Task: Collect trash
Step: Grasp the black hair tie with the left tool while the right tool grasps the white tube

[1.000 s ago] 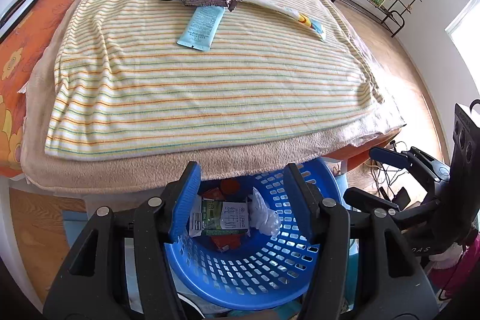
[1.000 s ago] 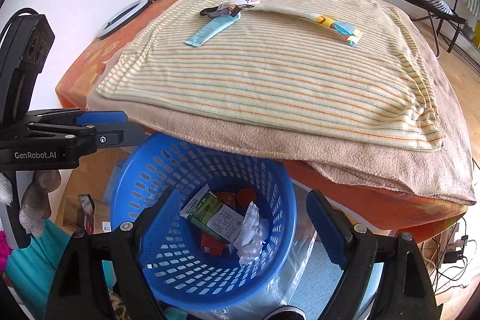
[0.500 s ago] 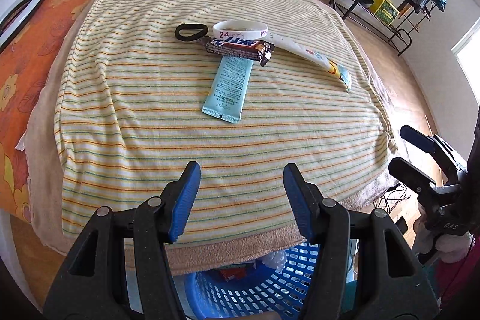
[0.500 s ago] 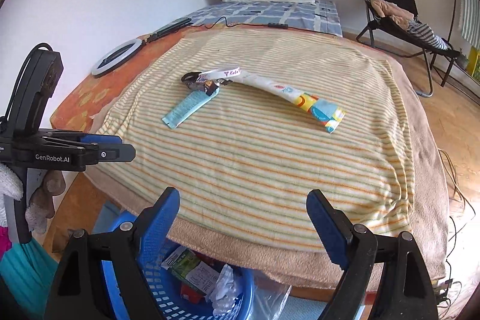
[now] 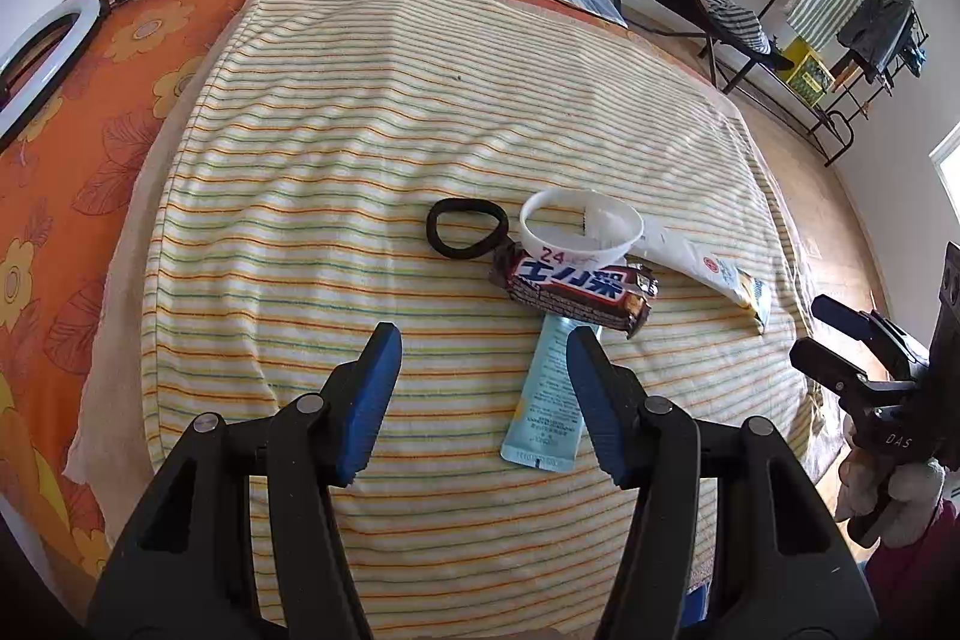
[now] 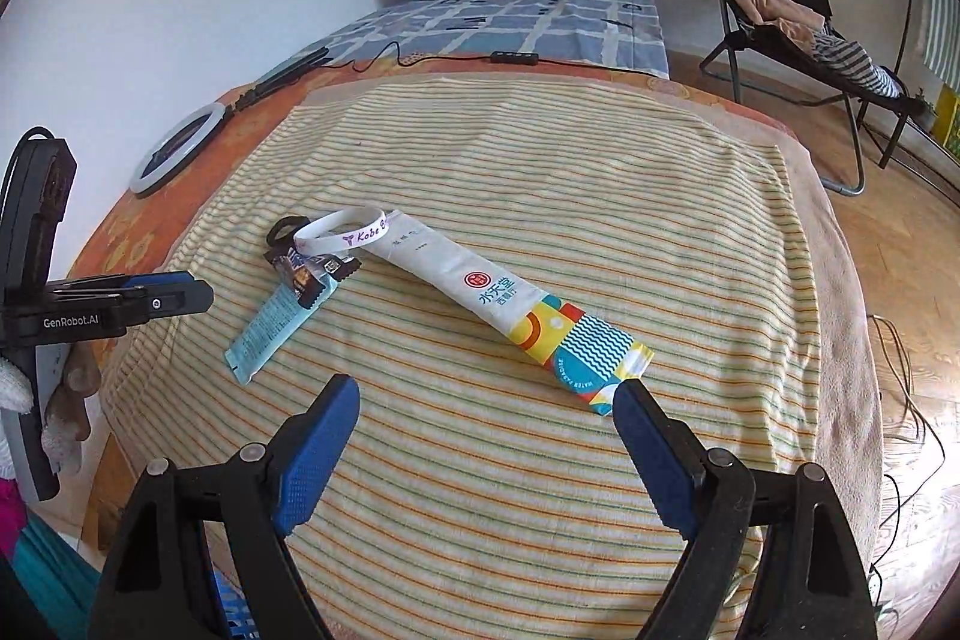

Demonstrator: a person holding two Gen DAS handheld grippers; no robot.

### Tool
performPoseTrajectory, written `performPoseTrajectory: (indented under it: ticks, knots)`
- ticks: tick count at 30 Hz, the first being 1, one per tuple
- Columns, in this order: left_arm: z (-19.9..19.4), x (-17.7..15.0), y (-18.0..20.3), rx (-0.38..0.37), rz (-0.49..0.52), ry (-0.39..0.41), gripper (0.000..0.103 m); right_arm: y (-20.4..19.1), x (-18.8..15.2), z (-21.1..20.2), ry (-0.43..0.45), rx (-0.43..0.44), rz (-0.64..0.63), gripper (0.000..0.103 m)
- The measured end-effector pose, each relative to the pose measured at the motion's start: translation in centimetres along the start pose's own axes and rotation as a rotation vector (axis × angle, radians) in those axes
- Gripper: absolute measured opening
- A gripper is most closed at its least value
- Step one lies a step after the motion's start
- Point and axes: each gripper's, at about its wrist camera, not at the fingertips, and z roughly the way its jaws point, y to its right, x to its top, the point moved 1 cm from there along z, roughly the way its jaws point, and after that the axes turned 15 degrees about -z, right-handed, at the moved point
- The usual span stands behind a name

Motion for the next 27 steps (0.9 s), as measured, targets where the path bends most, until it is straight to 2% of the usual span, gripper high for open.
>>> performPoseTrajectory:
  ticks: [3,6,7,9,12,14,18,20,22,25,26,27]
  knots:
    - [1.2,1.6,-0.6,0.008,-0.021,-0.005,0.045,0.9,1.0,1.5,-0.008,0.005,0.001,0.088]
    - [2.5,2.6,-1.1,-0.011,-0.051,-0.023,0.044,1.7,1.9,3.0,-0.014,0.01,0.01,0.088]
    - [2.9,2.9,-1.2,-0.015,-0.059,-0.03,0.038,1.8,2.3,3.5,-0.016,0.024,0.007,0.088]
    - [3.8,3.4,-1.3,-0.022,-0.071,-0.045,0.034,1.8,2.8,4.7,-0.029,0.039,-0.005,0.088]
    - [5.0,4.0,-1.1,-0.016,-0.075,-0.051,0.034,1.7,3.5,6.5,-0.046,0.025,-0.035,0.088]
    - [5.4,4.2,-0.9,-0.011,-0.07,-0.047,0.03,1.4,3.7,7.6,-0.062,0.013,-0.057,0.088]
    - [6.1,4.9,-0.5,0.007,-0.062,-0.03,0.011,0.5,3.9,9.3,-0.096,0.008,-0.11,0.088]
    - [6.4,5.0,-0.5,0.007,-0.051,-0.023,0.011,0.2,3.9,9.8,-0.109,-0.017,-0.138,0.087]
    - [6.5,4.9,-0.2,0.027,-0.028,-0.01,0.006,0.0,3.8,10.3,-0.117,-0.014,-0.139,0.087]
    - [6.6,4.9,0.0,0.042,-0.01,0.0,0.004,-0.2,3.8,10.8,-0.126,-0.013,-0.131,0.085]
    - [6.6,5.0,-0.1,0.043,-0.011,0.003,0.003,-0.3,3.9,10.8,-0.126,-0.016,-0.133,0.084]
    - [6.5,5.0,-0.2,0.04,-0.015,0.005,0.003,-0.3,4.0,10.8,-0.127,-0.015,-0.134,0.078]
